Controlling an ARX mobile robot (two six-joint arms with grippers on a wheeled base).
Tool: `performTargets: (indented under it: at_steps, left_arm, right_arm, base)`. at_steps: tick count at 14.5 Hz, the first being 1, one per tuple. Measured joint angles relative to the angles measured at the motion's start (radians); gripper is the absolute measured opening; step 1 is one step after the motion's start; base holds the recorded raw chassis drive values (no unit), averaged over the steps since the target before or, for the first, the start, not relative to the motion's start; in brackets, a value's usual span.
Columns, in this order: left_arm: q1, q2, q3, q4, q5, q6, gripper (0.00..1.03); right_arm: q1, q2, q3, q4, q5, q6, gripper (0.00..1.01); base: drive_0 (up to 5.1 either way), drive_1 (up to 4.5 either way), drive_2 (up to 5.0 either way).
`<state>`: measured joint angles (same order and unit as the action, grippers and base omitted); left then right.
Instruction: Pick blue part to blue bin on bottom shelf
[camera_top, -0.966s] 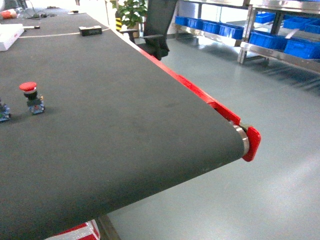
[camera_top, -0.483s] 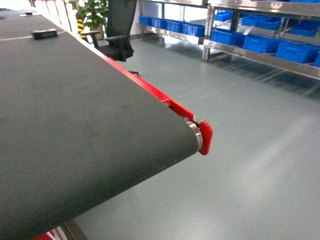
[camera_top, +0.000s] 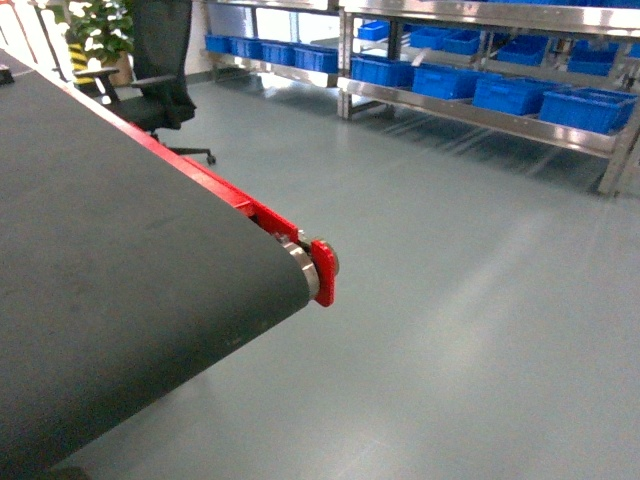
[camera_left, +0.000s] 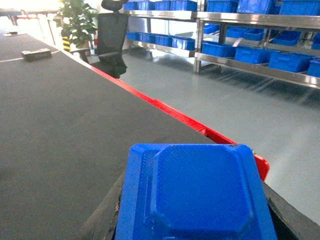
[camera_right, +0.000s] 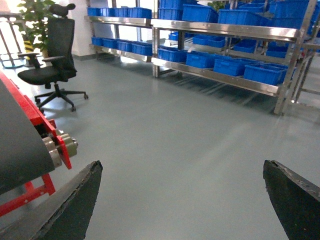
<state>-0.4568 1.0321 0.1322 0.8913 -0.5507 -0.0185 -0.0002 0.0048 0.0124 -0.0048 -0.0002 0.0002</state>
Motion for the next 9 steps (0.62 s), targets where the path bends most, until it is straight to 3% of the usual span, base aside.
performTargets:
  at_steps: [9]
  left_arm:
    - [0.0,0.0,0.0,0.0,0.0,0.0,0.45]
  right_arm:
    - [0.0,0.0,0.0,0.0,0.0,0.0,0.98]
  base:
    - [-1.6,-1.61,-1.6]
